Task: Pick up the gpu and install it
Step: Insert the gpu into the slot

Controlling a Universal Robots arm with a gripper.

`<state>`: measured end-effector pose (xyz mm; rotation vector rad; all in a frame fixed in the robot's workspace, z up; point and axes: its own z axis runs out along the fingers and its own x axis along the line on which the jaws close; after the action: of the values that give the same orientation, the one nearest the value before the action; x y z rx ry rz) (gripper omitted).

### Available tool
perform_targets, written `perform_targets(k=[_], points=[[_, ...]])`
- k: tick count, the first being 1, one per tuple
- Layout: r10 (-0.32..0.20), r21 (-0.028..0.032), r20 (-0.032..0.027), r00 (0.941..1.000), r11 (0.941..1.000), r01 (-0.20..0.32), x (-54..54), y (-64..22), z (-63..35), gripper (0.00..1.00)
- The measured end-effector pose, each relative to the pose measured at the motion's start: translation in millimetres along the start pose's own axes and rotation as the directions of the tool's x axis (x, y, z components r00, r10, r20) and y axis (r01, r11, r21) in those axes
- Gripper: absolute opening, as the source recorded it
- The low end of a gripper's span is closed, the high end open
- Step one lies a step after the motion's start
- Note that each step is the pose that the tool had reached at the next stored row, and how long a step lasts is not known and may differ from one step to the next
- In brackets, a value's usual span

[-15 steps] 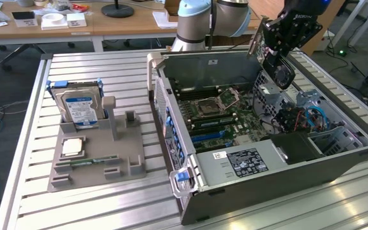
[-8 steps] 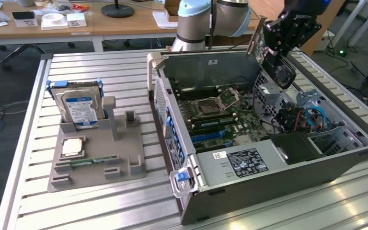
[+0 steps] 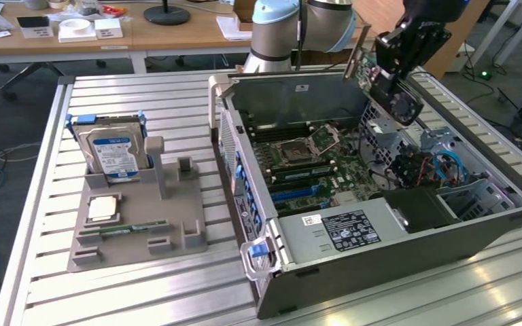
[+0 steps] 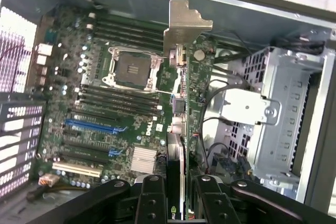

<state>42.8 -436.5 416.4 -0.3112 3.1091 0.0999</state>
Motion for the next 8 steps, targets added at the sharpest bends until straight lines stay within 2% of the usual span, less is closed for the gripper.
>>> perform_targets(k=[4, 8], points=[[-0.073, -0.0018, -0.0044, 0.9973, 0.9973, 0.073, 0.0, 0.0, 0.4, 0.26], [-0.145, -0.0039, -0.0087, 0.9894, 0.9895, 0.145, 0.0, 0.0, 0.8, 0.26]])
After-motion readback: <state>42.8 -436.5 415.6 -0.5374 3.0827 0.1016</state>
